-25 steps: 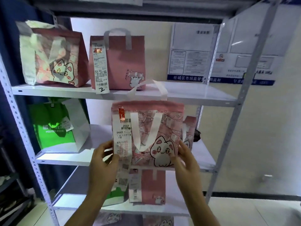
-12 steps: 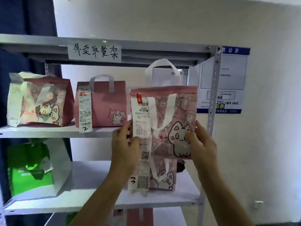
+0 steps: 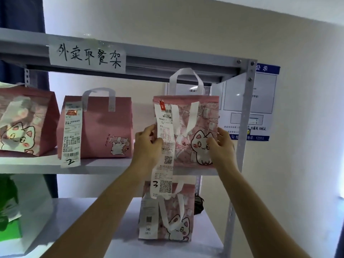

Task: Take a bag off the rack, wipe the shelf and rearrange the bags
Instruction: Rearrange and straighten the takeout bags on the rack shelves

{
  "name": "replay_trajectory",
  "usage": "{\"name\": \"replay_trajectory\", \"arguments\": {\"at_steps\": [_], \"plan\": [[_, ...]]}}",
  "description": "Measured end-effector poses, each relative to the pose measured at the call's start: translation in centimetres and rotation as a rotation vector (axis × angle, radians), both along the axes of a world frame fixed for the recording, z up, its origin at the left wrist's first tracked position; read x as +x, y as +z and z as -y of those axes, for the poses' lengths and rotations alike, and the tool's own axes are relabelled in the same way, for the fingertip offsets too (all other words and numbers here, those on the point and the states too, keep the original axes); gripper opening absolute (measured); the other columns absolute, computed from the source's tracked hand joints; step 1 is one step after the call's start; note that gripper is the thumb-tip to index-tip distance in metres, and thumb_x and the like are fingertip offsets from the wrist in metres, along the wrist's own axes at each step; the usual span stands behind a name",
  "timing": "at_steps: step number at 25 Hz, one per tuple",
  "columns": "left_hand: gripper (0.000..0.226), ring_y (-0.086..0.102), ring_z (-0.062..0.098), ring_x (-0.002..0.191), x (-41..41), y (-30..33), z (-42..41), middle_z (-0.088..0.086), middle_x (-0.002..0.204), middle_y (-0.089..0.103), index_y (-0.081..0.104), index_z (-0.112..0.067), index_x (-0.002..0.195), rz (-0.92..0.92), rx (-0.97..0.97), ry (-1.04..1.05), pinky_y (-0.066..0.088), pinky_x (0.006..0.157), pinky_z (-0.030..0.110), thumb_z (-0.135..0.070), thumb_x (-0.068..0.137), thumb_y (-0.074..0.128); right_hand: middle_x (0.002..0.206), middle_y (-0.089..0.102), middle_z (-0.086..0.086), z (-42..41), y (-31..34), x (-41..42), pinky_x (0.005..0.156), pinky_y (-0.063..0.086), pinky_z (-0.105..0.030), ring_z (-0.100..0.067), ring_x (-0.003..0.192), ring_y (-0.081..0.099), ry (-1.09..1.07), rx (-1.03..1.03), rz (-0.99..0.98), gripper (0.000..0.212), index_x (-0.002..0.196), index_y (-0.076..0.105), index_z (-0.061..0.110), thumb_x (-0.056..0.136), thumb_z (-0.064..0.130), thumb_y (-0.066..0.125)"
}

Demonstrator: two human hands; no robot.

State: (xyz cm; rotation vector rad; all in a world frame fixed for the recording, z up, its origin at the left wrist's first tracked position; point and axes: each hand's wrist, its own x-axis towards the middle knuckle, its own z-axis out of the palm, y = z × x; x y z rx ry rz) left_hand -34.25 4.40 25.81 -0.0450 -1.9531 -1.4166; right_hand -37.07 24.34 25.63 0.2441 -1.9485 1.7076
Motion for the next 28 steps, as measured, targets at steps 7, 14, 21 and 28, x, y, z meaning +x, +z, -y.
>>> {"name": "replay_trajectory", "arguments": {"at_steps": [7, 14, 21, 28], "plan": [[0.039, 0.066, 0.008, 0.088, -5.3, -0.9, 1.6, -0.008, 0.122, 0.065, 0.055, -0.023, 0.135, 0.072, 0.027, -0.065, 0.042, 0.058, 0.012, -0.015, 0.097, 0.058, 0.123, 0.068, 0.004, 0.6, -0.7, -7.0, 0.071, 0.051, -0.027, -0.009, 0.095, 0.067, 0.024, 0.009, 0.021, 0.046, 0.146, 0.05, 0.026, 0.101, 0.016, 0.05], [0.039, 0.065, 0.017, 0.106, -9.4, -1.8, 2.2, -0.009, 0.12, 0.061, 0.056, -0.022, 0.133, 0.141, -0.028, -0.113, 0.05, 0.083, 0.024, -0.013, 0.095, 0.059, 0.121, 0.069, 0.006, 0.4, -1.2, -10.9, 0.079, 0.057, -0.032, -0.005, 0.086, 0.065, -0.077, -0.001, 0.042, 0.048, 0.147, 0.048, 0.029, 0.1, 0.022, 0.052], [0.04, 0.06, -0.002, 0.081, -9.4, -1.8, 2.2, -0.011, 0.115, 0.063, 0.057, -0.02, 0.132, 0.169, -0.042, -0.096, 0.043, 0.063, 0.008, -0.014, 0.093, 0.061, 0.13, 0.067, 0.006, 0.7, -1.2, -10.7, 0.069, 0.051, -0.02, -0.005, 0.092, 0.067, -0.216, 0.044, 0.002, 0.053, 0.148, 0.046, 0.028, 0.096, 0.026, 0.054], [0.046, 0.057, 0.016, 0.112, -6.7, -1.8, 1.7, 0.0, 0.138, 0.055, 0.05, -0.017, 0.138, 0.161, -0.076, -0.074, 0.05, 0.101, 0.04, -0.019, 0.094, 0.06, 0.145, 0.054, -0.004, -0.8, -1.7, -8.3, 0.062, 0.043, -0.002, -0.008, 0.104, 0.058, -0.222, 0.049, -0.032, 0.052, 0.15, 0.044, 0.019, 0.1, 0.031, 0.056]]}}
